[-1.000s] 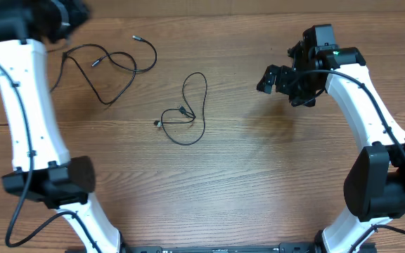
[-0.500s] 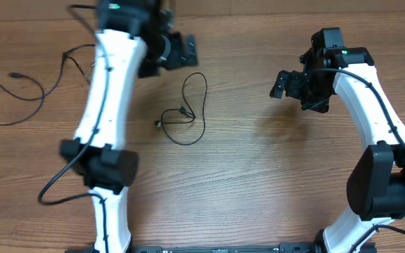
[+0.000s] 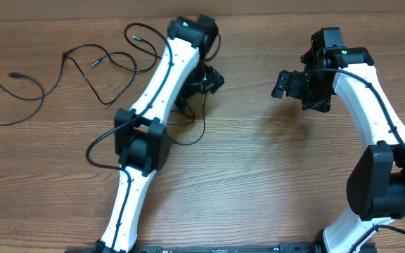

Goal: Untangle cables

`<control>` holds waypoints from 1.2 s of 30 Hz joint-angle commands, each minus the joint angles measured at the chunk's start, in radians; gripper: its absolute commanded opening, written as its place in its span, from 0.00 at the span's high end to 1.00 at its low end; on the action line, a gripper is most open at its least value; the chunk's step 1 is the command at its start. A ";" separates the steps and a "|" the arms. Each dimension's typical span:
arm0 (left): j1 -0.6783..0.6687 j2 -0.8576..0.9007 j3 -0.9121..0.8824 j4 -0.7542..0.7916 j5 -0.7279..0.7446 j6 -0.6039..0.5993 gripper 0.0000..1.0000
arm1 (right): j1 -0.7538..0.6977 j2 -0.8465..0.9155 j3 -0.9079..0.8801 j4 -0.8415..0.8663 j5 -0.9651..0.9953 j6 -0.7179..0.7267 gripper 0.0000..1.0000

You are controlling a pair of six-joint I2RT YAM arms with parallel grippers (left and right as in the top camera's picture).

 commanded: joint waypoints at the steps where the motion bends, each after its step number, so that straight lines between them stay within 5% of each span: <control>1: -0.007 0.066 -0.006 0.023 -0.025 -0.056 0.00 | 0.000 -0.001 0.005 0.005 0.011 -0.004 0.00; 6: 0.002 0.129 -0.006 0.067 -0.060 -0.055 0.02 | 0.000 -0.001 0.005 0.005 0.011 -0.004 0.00; 9: 0.006 0.129 -0.005 0.069 -0.084 -0.052 0.42 | 0.000 -0.001 0.005 0.005 0.011 -0.004 0.00; 12: 0.013 0.125 0.018 0.055 -0.080 -0.032 0.92 | 0.000 -0.001 0.005 0.006 0.011 -0.004 0.00; 13: 0.015 0.123 0.033 0.038 -0.081 -0.027 0.96 | 0.000 -0.001 0.005 0.006 0.011 -0.004 0.00; 17: 0.022 0.121 0.125 -0.070 -0.100 -0.025 0.96 | 0.000 -0.001 0.005 0.009 0.011 -0.004 0.00; 26: 0.003 0.006 0.185 -0.080 -0.113 0.361 0.96 | 0.000 -0.001 0.005 0.005 0.011 -0.004 0.00; 36: 0.001 -0.276 0.182 -0.080 -0.266 0.415 0.96 | 0.000 -0.001 0.004 0.005 0.011 -0.004 0.00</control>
